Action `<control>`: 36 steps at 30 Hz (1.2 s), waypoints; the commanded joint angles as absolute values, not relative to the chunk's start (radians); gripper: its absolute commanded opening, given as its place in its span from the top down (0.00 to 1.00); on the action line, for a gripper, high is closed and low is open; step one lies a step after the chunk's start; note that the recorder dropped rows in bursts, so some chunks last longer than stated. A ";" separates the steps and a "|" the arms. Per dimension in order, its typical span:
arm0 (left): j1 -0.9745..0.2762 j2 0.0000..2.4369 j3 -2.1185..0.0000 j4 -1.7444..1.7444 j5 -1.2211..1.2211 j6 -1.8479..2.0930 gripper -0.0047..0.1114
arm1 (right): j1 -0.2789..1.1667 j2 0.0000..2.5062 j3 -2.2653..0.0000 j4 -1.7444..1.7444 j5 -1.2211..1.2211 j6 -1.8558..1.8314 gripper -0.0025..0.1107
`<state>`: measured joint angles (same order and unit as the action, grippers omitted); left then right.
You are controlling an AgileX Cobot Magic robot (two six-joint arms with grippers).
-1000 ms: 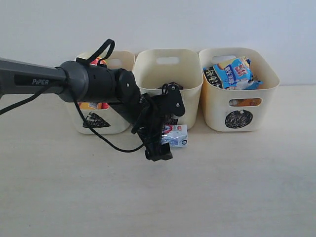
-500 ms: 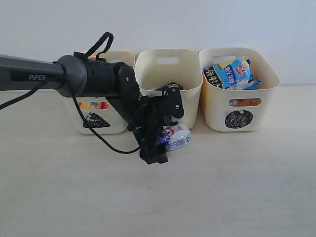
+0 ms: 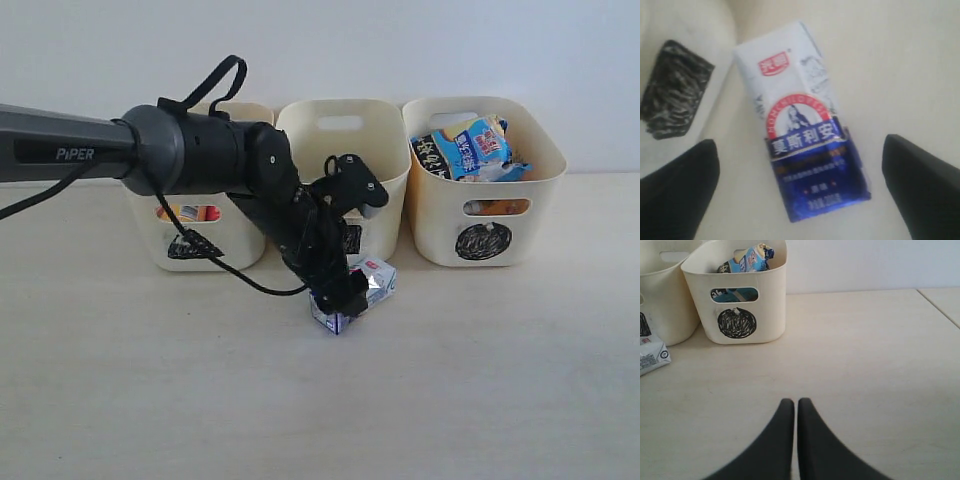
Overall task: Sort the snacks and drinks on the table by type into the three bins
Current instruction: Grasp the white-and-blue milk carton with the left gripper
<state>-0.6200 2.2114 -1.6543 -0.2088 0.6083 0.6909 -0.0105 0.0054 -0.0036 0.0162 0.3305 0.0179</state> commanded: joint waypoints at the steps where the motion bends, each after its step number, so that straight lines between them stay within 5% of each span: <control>1: -0.626 2.228 -1.655 -0.127 0.552 0.466 0.20 | -0.020 0.000 0.000 0.013 0.322 0.020 0.98; 15: -0.628 2.316 -1.657 -0.133 0.448 0.453 0.23 | -0.020 0.000 0.000 0.013 0.322 0.020 0.98; 19: -0.628 2.320 -1.657 -0.131 0.445 0.453 0.43 | -0.020 0.000 0.000 0.013 0.322 0.020 0.98; 23: -0.628 2.320 -1.657 -0.131 0.474 0.473 0.88 | -0.020 0.000 0.000 0.013 0.322 0.020 0.98; 24: -0.628 2.320 -1.657 -0.131 0.484 0.496 0.92 | -0.020 0.000 0.000 0.013 0.322 0.020 0.98; 36: -0.676 2.163 -1.657 -0.138 0.619 0.531 0.93 | -0.020 0.000 0.000 0.013 0.322 0.020 0.98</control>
<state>-0.6528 2.2396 -1.6511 -0.1299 0.6123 0.5250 -0.0105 0.0054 -0.0036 0.0162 0.3305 0.0179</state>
